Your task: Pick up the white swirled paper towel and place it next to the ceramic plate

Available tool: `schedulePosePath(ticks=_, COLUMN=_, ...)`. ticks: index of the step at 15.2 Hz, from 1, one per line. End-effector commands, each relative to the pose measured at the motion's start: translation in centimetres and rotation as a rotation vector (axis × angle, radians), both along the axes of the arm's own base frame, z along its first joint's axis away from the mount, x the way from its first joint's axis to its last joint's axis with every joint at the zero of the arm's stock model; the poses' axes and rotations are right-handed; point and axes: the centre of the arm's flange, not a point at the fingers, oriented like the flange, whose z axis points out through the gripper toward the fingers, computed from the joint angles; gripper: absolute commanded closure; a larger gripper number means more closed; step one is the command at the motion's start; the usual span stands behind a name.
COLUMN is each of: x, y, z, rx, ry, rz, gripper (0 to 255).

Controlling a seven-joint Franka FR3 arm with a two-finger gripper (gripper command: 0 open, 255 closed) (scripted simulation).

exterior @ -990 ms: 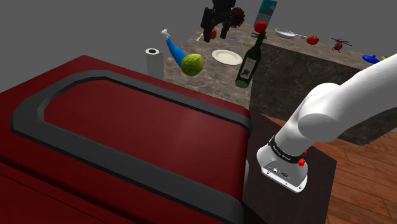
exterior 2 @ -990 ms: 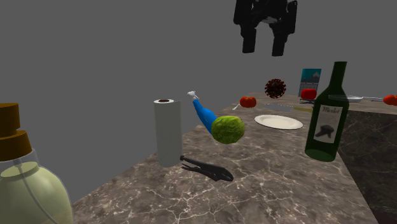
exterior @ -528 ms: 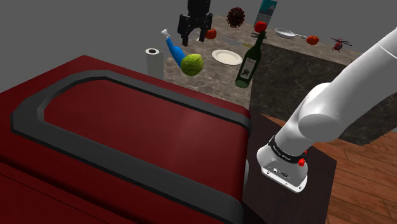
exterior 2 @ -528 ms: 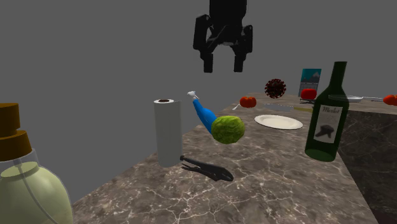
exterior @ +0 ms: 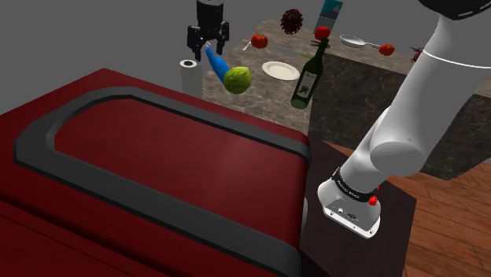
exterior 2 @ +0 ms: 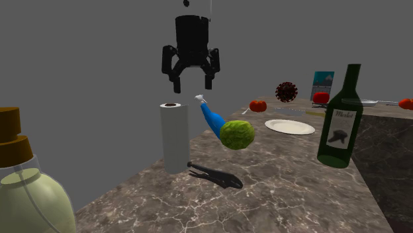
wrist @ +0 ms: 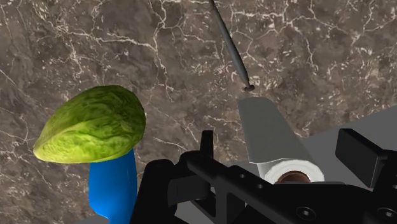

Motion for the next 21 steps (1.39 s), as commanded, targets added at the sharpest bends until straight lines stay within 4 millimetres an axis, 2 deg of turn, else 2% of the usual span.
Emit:
schedulePosePath(ticks=1, x=2.2, y=0.8, z=-0.9, rx=-0.007, ry=-0.005, rz=0.007, gripper=0)
schedulePosePath(ticks=6, x=7.7, y=3.5, z=-3.2, rx=-0.026, ry=-0.017, rz=0.024, gripper=0)
schedulePosePath(ticks=7, x=8.3, y=3.8, z=-3.4, rx=-0.028, ry=-0.018, rz=0.026, gripper=0)
schedulePosePath(ticks=15, x=8.6, y=3.6, z=-7.4, rx=-0.028, ry=-0.018, rz=0.026, gripper=0)
schedulePosePath(ticks=21, x=8.6, y=3.6, z=-7.4, rx=-0.028, ry=-0.018, rz=0.026, gripper=0)
